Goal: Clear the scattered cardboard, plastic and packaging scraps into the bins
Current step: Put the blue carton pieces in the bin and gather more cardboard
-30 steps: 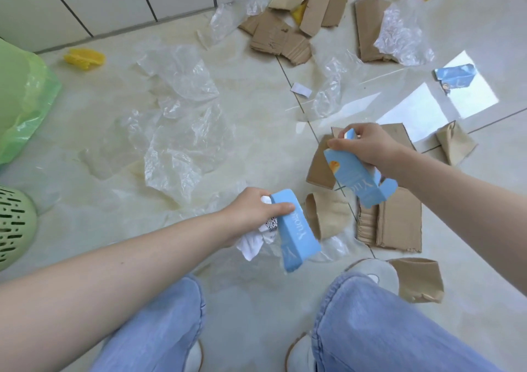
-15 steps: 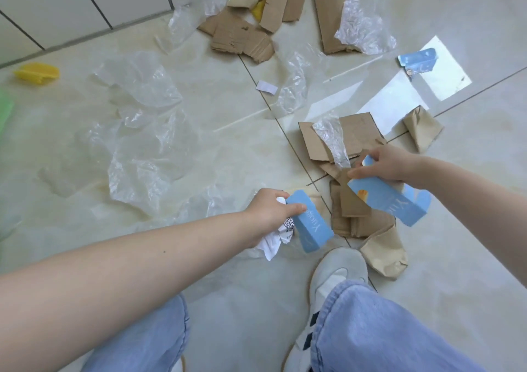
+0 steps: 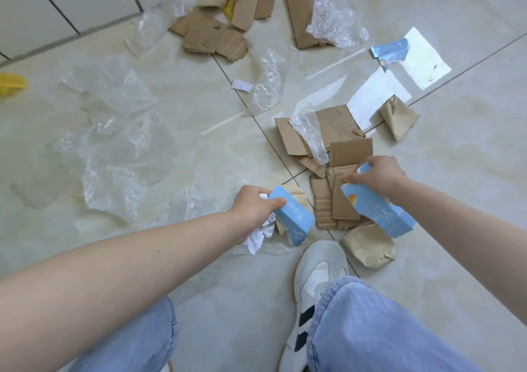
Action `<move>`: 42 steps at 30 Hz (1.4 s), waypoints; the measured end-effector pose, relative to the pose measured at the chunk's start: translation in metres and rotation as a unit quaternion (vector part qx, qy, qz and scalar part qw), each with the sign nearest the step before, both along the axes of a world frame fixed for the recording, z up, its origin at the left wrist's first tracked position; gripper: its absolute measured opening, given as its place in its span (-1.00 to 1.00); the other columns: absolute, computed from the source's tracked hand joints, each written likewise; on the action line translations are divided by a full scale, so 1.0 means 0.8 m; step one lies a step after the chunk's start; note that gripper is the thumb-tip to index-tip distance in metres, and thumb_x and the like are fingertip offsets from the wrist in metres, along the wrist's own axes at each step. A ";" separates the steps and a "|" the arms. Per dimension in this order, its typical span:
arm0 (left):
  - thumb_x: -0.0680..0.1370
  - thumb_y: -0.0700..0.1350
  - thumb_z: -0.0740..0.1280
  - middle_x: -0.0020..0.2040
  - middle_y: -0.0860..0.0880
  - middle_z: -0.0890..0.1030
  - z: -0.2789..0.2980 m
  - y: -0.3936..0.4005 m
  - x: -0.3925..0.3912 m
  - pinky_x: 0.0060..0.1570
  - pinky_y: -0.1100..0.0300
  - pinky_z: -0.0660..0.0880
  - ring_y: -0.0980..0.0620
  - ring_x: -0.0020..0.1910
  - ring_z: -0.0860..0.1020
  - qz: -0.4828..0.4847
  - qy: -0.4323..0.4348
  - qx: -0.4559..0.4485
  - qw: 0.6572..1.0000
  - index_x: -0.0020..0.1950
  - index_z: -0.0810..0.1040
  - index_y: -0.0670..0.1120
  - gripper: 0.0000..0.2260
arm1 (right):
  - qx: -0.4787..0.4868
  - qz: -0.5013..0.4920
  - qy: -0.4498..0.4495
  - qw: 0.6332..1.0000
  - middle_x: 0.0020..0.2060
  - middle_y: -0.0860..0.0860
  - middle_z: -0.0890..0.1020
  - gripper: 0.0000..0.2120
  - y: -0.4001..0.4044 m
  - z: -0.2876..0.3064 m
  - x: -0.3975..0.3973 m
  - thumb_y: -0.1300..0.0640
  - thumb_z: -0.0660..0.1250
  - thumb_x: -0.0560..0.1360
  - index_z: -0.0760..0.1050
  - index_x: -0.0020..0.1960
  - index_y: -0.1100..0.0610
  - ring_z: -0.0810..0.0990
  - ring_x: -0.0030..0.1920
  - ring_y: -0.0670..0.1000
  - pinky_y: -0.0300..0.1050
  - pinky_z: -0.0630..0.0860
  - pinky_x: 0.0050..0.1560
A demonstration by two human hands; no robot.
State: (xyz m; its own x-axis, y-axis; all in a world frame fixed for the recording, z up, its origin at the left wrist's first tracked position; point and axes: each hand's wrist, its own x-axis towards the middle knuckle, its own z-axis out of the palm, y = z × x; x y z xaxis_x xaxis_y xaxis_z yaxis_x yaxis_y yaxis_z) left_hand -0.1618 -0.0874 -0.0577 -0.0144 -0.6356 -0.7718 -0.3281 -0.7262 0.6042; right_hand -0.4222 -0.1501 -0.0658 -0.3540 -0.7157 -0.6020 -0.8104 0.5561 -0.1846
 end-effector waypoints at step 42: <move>0.59 -0.04 0.26 -0.15 -0.01 0.52 0.113 0.006 0.323 -0.56 0.34 0.34 0.09 -0.39 0.48 0.365 -0.123 -0.282 0.879 0.14 0.42 -0.01 -0.85 | -0.214 0.201 -0.341 0.893 -0.01 -0.03 0.50 -0.48 -0.050 0.150 0.414 -0.08 0.51 0.33 0.23 0.10 -0.14 0.53 -0.03 0.04 0.02 0.53 -0.07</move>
